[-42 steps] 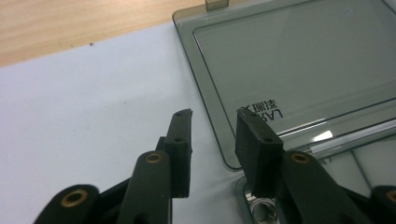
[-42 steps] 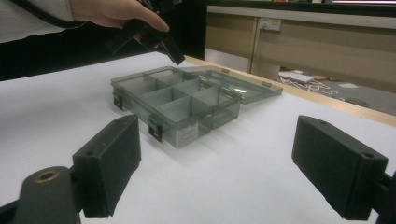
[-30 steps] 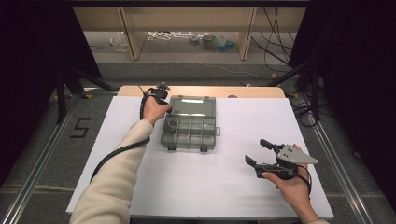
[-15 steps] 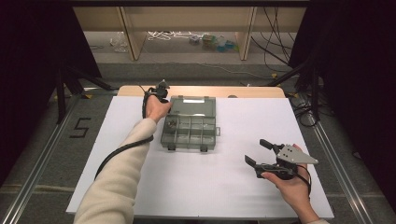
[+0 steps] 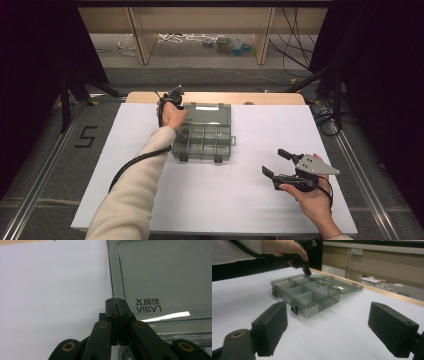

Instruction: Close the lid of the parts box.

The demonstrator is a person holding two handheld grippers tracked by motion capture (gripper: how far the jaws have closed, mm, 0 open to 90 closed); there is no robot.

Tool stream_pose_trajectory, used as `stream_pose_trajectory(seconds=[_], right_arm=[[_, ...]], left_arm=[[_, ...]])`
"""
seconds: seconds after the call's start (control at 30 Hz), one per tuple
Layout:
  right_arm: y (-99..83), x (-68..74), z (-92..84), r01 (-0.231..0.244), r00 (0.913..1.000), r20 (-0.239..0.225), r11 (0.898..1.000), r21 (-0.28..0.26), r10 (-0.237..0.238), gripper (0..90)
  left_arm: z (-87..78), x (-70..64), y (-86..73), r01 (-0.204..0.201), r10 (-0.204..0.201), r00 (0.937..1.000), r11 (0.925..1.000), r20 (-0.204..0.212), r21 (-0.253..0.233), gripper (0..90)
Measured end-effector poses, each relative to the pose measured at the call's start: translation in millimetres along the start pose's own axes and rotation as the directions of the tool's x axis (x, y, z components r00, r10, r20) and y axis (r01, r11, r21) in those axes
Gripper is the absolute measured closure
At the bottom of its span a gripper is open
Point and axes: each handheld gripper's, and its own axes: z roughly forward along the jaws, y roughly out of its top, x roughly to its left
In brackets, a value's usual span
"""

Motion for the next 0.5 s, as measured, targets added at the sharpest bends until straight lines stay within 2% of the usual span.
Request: stream_pose_trajectory(seconds=[0.03, 0.07, 0.17, 0.2, 0.23, 0.27, 0.3, 0.33, 0.37, 0.4, 0.5], right_arm=[[0.4, 0.7, -0.8, -0.015, 0.9999, -0.005, 1.0, 0.022, 0.015, 16.7], [0.4, 0.7, 0.1, -0.017, 0.9998, 0.006, 1.0, 0.013, 0.017, 16.5], [1.5, -0.4, 2.9, -0.031, 0.9995, -0.009, 0.999, 0.012, 0.031, 16.5], [2.3, -1.8, 3.9, -0.014, 0.9999, -0.005, 1.0, 0.007, 0.014, 16.5], [3.6, -1.4, 2.9, -0.022, 0.9998, 0.004, 0.999, 0.037, 0.022, 16.6], [3.9, -2.0, 4.6, -0.025, 0.9997, 0.002, 0.999, 0.026, 0.025, 16.5], [5.0, -2.9, 4.8, -0.023, 0.9997, -0.004, 0.999, 0.037, 0.023, 16.6], [6.3, -5.0, 6.5, -0.005, 1.0, -0.001, 1.0, 0.028, 0.005, 16.8], [7.3, -4.6, 7.4, -0.023, 0.9997, -0.007, 0.999, 0.033, 0.023, 17.1], [9.6, -6.3, 9.0, -0.015, 0.9999, -0.002, 0.999, 0.03, 0.015, 17.4], [15.7, -7.4, 16.1, -0.031, 0.9994, -0.015, 0.999, 0.015, 0.032, 18.7]], left_arm=[[-0.4, 0.8, -0.5, 0.014, -0.014, 0.9999, 0.9999, 0.006, -0.003, 89.6], [-0.6, 1.5, -1.0, 0.019, -0.019, 0.9998, 0.9998, 0.011, -0.008, 89.9], [-1.1, 2.4, -3.6, 0.04, -0.04, 0.999, 0.9988, 0.017, -0.026, 90.0], [-1.4, 2.7, -4.7, 0.045, -0.045, 0.9988, 0.9984, 0.019, -0.033, 90.0], [-1.9, 3.0, -5.9, 0.05, -0.049, 0.9985, 0.9979, 0.024, -0.04, 90.0], [-2.7, 3.1, -6.9, 0.056, -0.055, 0.9982, 0.9974, 0.025, -0.045, 90.0], [-2.5, 3.9, -9.3, 0.061, -0.059, 0.9978, 0.996, 0.031, -0.065, 90.0], [-2.9, 4.4, -10.3, 0.067, -0.064, 0.9972, 0.9953, 0.038, -0.07, 90.0], [-2.8, 5.2, -12.6, 0.07, -0.066, 0.9967, 0.9936, 0.047, -0.088, 90.0], [-2.9, 5.2, -13.8, 0.075, -0.071, 0.9963, 0.9922, 0.05, -0.1, 90.0], [-3.6, 6.2, -18.6, 0.068, -0.061, 0.9964, 0.9891, 0.059, -0.13, 90.0]])
